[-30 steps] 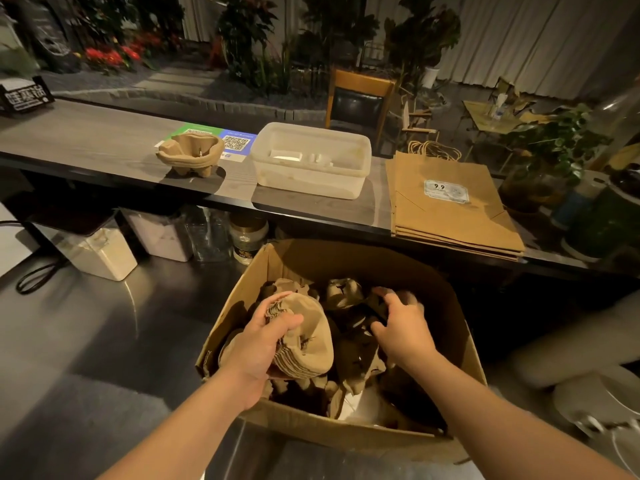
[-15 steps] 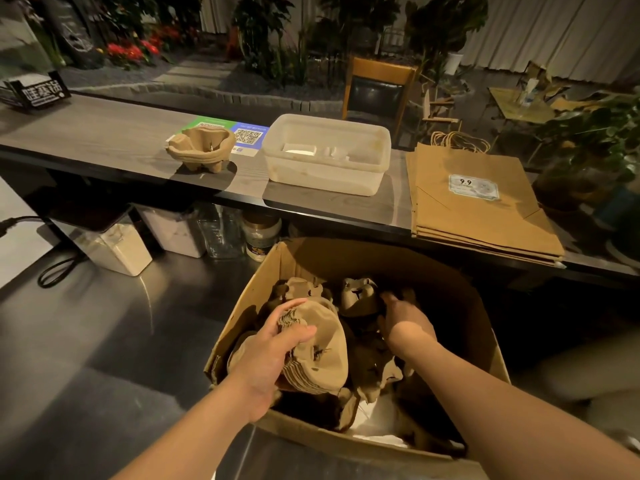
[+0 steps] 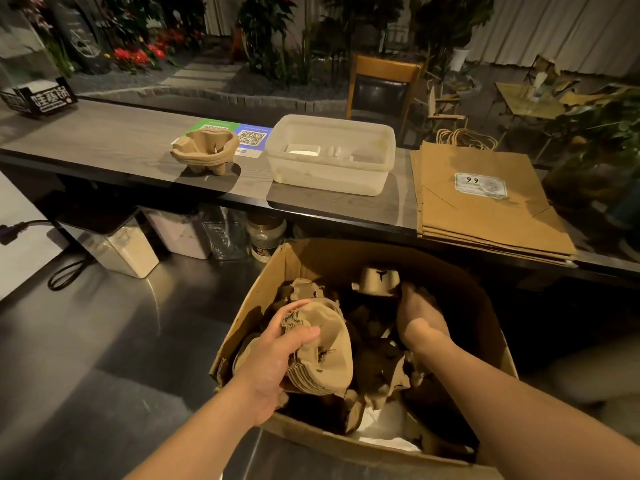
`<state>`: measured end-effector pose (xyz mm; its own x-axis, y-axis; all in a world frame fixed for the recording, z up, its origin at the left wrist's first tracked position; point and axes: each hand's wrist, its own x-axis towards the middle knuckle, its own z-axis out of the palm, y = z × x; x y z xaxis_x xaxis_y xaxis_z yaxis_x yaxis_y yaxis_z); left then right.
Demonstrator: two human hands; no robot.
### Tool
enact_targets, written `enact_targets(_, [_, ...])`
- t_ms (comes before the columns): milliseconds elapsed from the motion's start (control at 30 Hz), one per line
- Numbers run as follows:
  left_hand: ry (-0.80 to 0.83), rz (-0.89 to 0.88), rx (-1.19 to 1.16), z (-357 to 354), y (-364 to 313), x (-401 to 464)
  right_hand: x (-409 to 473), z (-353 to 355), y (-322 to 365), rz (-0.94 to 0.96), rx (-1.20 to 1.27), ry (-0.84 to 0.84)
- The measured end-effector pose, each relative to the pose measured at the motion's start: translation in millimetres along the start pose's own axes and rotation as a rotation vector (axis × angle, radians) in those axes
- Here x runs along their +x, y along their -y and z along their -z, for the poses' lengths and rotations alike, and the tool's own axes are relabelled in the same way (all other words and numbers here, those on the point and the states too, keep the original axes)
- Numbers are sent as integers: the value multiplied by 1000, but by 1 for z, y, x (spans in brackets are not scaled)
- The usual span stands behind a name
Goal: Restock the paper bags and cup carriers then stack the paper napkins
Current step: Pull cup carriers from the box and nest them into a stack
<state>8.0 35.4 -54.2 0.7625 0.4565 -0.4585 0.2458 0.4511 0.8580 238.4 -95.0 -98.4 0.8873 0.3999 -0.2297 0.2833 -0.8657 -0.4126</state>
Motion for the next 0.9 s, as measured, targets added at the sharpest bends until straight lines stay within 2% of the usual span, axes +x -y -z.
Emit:
enact_targets(100, [-1,-10,-6,0,0,-1,-12,14,-3,8,184,-13])
enact_targets(200, [3,-24,-1,2,0,-1,-25,28,2,43,194,-63])
enact_targets(333, [-11,-56,1,1,-1,-4,-40,41,2,56,344,-128])
enact_targets(467, [-26,-91,-12,-1,0,-7,-61,55,2,143,684,-148])
enact_targets(567, [-41,-121,-37,-2,0,-6,-74,62,5,223,705,-184])
enact_targets(633, [-37,-139,-42,-4,-2,-7,-80,64,6,223,721,-113])
enact_targets(800, [-34,-139,-75,-5,-4,-8,-93,70,14,78,812,240])
enact_targets(900, [-11,-125,-67,-5,-4,-8,-97,77,11,99,666,449])
